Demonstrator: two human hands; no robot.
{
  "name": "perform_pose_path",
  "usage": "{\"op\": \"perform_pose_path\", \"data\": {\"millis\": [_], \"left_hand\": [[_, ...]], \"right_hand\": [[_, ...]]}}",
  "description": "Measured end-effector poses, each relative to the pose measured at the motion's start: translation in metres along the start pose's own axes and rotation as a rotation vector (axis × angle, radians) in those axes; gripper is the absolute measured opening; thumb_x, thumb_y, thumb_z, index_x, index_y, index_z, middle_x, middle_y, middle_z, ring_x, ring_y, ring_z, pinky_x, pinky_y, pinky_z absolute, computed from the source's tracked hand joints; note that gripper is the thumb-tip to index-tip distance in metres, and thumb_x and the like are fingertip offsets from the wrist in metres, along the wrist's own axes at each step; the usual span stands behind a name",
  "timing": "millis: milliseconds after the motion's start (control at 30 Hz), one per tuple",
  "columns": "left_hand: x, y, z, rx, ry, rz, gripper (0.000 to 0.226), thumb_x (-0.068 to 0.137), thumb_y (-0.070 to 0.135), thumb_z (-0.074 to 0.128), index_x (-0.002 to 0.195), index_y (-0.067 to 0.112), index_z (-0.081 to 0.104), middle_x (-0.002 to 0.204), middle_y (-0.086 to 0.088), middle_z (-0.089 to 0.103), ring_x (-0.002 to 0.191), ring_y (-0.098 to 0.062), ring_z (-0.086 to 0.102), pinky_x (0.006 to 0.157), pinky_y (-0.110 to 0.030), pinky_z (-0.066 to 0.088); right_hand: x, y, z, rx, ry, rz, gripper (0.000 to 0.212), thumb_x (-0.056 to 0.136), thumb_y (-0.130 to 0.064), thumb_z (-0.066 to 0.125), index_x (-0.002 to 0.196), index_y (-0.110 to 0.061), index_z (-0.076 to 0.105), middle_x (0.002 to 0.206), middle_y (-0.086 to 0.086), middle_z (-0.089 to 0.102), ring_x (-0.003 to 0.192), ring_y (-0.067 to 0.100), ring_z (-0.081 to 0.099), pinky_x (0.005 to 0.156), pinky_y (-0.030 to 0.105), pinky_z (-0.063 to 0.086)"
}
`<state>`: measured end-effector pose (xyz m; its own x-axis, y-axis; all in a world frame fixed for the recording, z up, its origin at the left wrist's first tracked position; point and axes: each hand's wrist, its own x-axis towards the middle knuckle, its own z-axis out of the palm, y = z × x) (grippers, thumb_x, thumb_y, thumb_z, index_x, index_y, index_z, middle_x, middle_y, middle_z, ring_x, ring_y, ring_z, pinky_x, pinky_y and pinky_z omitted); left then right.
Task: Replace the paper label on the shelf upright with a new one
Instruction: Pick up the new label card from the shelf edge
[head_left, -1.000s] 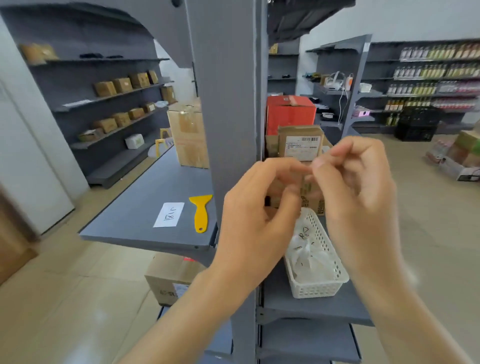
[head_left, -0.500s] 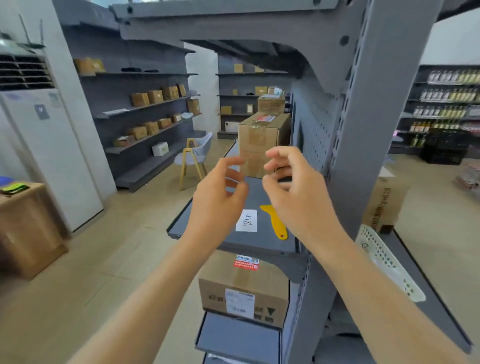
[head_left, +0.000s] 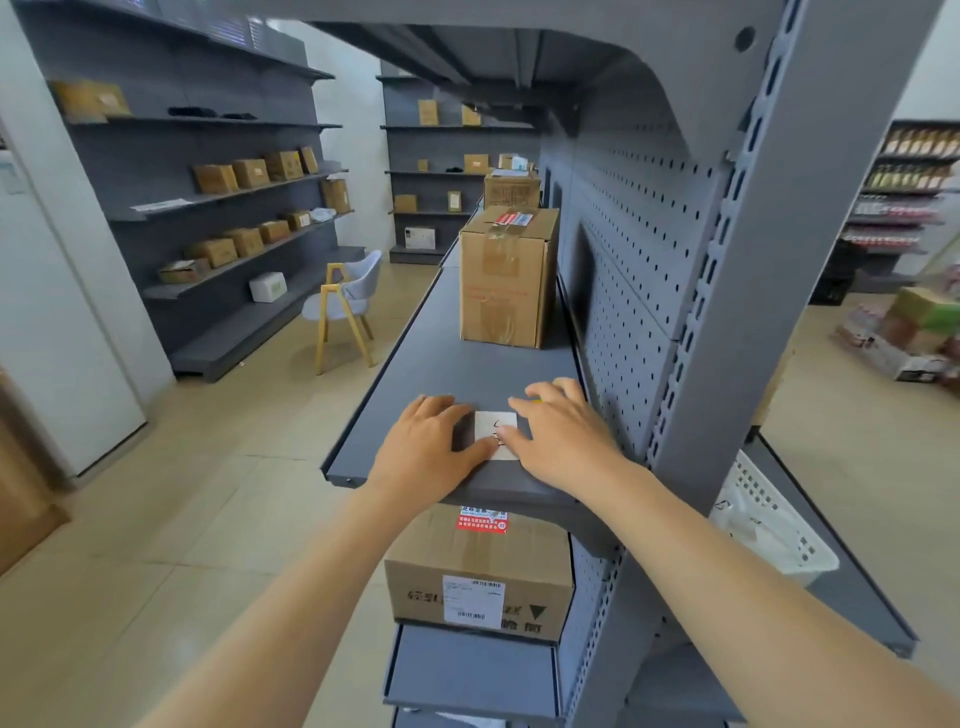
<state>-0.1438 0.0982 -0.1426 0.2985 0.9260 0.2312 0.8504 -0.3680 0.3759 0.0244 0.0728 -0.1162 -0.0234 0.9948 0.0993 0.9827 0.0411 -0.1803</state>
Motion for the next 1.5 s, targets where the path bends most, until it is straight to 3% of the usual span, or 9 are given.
{"op": "perform_pose_path", "data": {"millis": [167, 300, 433, 567, 667, 833, 1000, 1233, 1500], "left_hand": [[0.000, 0.000, 0.005, 0.106, 0.017, 0.022, 0.062, 0.098, 0.060, 0.043, 0.149, 0.025, 0.045, 0.158, 0.002, 0.041, 0.147, -0.022, 0.032, 0.118, -0.038, 0.028], [0.002, 0.000, 0.005, 0.036, 0.030, 0.003, 0.057, 0.093, 0.058, 0.053, 0.142, 0.029, 0.050, 0.148, 0.005, 0.052, 0.139, -0.020, 0.042, 0.112, -0.038, 0.037], [-0.004, 0.002, -0.005, -0.416, 0.087, -0.100, 0.042, 0.085, 0.032, 0.077, 0.120, 0.029, 0.054, 0.109, 0.014, 0.069, 0.104, -0.009, 0.065, 0.086, -0.025, 0.052], [-0.015, 0.011, -0.031, -0.965, 0.075, -0.142, 0.028, 0.089, 0.018, 0.073, 0.112, 0.030, 0.062, 0.082, 0.006, 0.081, 0.089, -0.006, 0.077, 0.069, -0.019, 0.060], [-0.024, 0.018, -0.050, -0.997, 0.070, -0.094, 0.020, 0.093, 0.015, 0.070, 0.106, 0.030, 0.069, 0.088, 0.005, 0.082, 0.092, -0.009, 0.078, 0.073, -0.028, 0.063], [-0.041, 0.038, -0.078, -1.029, 0.096, -0.017, 0.018, 0.093, 0.010, 0.068, 0.103, 0.023, 0.071, 0.084, 0.003, 0.081, 0.088, -0.006, 0.078, 0.065, -0.025, 0.062], [-0.059, 0.055, -0.099, -1.063, 0.087, 0.014, 0.017, 0.092, 0.007, 0.068, 0.104, 0.018, 0.072, 0.090, -0.005, 0.081, 0.090, -0.014, 0.079, 0.066, -0.029, 0.064], [-0.078, 0.065, -0.117, -1.043, 0.089, 0.017, 0.022, 0.093, 0.006, 0.066, 0.101, 0.026, 0.072, 0.081, 0.007, 0.078, 0.085, -0.002, 0.076, 0.059, -0.020, 0.058], [-0.091, 0.080, -0.129, -1.221, 0.055, -0.074, 0.022, 0.097, 0.026, 0.061, 0.094, 0.019, 0.081, 0.087, -0.014, 0.081, 0.072, -0.021, 0.078, 0.065, -0.028, 0.063]], "right_hand": [[0.004, 0.004, 0.002, -0.041, -0.040, -0.017, 0.051, 0.105, -0.052, 0.039, 0.150, -0.030, 0.050, 0.167, 0.001, 0.031, 0.156, 0.029, 0.009, 0.121, 0.046, 0.027], [0.003, 0.005, 0.006, 0.041, 0.089, -0.074, 0.036, 0.102, -0.045, 0.051, 0.127, -0.032, 0.073, 0.155, 0.000, 0.049, 0.151, 0.027, 0.025, 0.116, 0.039, 0.034], [-0.004, -0.001, 0.003, 0.400, 0.206, -0.049, 0.026, 0.093, -0.031, 0.069, 0.119, -0.029, 0.073, 0.119, -0.005, 0.073, 0.117, 0.017, 0.058, 0.086, 0.029, 0.049], [-0.020, -0.005, -0.019, 0.710, 0.185, -0.049, 0.035, 0.092, -0.022, 0.072, 0.123, -0.028, 0.056, 0.096, -0.005, 0.079, 0.085, 0.007, 0.070, 0.061, 0.012, 0.046], [-0.034, -0.005, -0.042, 0.780, 0.176, -0.090, 0.042, 0.091, -0.024, 0.073, 0.127, -0.032, 0.054, 0.090, -0.007, 0.079, 0.075, 0.000, 0.069, 0.062, 0.008, 0.048], [-0.052, -0.009, -0.072, 0.993, 0.138, -0.102, 0.010, 0.094, -0.023, 0.071, 0.103, -0.024, 0.073, 0.078, -0.003, 0.081, 0.059, 0.000, 0.071, 0.069, 0.022, 0.057], [-0.066, -0.011, -0.090, 1.029, 0.156, -0.122, 0.012, 0.094, -0.022, 0.071, 0.097, -0.014, 0.078, 0.082, 0.001, 0.081, 0.060, 0.001, 0.072, 0.056, 0.013, 0.051], [-0.085, -0.015, -0.113, 1.070, 0.098, -0.215, 0.012, 0.095, -0.025, 0.069, 0.090, -0.020, 0.079, 0.074, -0.003, 0.080, 0.061, 0.014, 0.071, 0.064, 0.026, 0.057], [-0.093, -0.010, -0.120, 0.966, 0.131, -0.291, 0.010, 0.097, -0.021, 0.068, 0.100, -0.025, 0.077, 0.090, 0.001, 0.078, 0.079, 0.009, 0.074, 0.067, 0.024, 0.059]]}}
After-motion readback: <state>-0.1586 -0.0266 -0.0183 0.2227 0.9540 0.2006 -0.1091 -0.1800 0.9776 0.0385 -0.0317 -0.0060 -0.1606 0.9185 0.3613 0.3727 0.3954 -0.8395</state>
